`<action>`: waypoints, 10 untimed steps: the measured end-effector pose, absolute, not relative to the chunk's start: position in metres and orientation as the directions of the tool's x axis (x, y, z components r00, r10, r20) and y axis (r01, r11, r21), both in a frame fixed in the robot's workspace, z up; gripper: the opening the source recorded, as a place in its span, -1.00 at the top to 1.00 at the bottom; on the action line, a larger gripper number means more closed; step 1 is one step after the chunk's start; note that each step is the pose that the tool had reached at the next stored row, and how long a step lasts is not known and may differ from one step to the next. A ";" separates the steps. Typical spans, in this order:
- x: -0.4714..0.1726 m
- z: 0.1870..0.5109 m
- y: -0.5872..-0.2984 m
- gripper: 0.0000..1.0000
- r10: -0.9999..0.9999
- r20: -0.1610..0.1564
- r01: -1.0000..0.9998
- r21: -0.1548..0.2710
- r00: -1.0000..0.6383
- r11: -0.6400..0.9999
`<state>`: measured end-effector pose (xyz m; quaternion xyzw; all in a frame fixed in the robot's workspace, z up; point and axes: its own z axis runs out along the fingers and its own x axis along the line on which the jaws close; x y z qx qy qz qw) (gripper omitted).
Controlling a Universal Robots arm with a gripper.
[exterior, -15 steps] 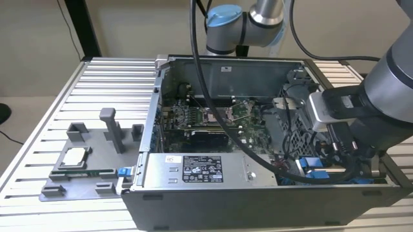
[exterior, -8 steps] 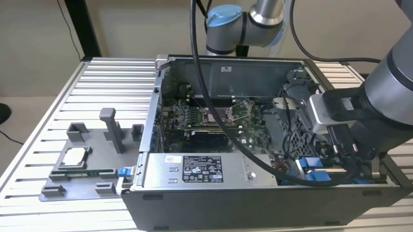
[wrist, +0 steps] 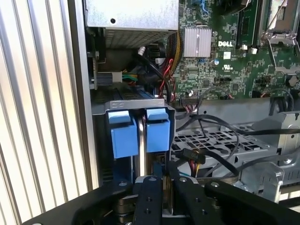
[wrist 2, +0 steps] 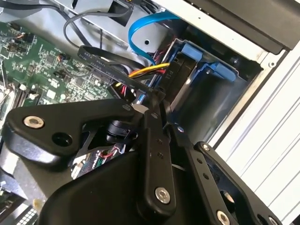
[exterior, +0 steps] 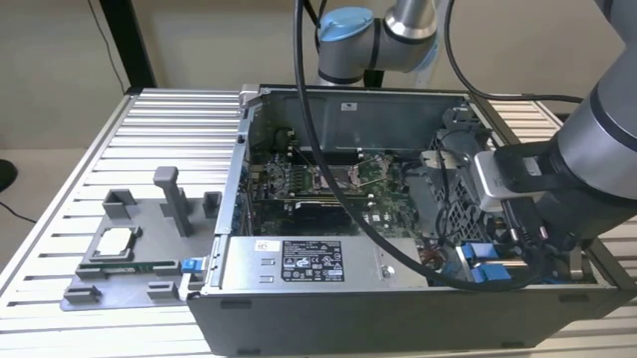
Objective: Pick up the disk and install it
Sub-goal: 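Insert the second disk wire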
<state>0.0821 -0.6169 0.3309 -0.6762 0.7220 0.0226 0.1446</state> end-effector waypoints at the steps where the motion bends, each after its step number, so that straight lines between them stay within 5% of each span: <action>1: 0.082 0.330 -0.617 1.00 -0.971 -0.237 -0.983 -0.163 -0.044 0.084; 10: 0.082 0.323 -0.617 1.00 -0.974 -0.220 -0.983 -0.165 -0.044 0.081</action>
